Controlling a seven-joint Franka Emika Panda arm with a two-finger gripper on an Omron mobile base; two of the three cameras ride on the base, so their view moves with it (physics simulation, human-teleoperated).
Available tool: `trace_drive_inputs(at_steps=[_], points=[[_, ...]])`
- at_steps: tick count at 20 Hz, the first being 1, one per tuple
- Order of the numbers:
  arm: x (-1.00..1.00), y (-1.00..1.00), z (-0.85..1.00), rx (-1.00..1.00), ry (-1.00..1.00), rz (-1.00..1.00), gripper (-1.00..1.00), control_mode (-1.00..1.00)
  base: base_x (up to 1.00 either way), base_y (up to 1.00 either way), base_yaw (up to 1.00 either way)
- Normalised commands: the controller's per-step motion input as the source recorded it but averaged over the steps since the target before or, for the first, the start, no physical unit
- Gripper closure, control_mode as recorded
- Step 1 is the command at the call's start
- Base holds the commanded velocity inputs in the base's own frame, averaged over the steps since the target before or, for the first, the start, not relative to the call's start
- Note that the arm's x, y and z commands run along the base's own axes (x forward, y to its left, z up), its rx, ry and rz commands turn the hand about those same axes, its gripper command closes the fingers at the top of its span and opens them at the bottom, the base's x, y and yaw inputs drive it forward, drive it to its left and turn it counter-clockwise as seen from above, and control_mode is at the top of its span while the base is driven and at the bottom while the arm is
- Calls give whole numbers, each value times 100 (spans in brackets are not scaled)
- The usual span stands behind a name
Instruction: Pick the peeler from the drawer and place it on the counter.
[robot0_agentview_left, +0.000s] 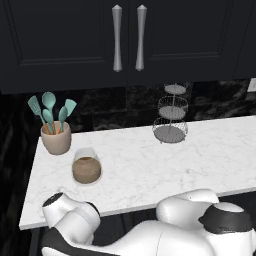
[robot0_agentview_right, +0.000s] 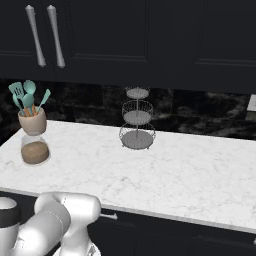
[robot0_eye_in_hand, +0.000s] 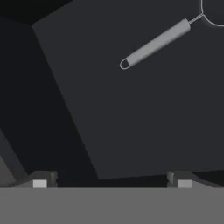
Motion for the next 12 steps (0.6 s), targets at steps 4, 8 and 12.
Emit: trace_drive_inputs(at_steps=[4,8,12], points=[[50,17,-33,-1,-3,-2,-100,-100,0,0,0],[34,2,-45,-1,-6,29,-100,-100,0,0,0],[0,20,-36,0,-3,67,-100,-100,0,0,0]])
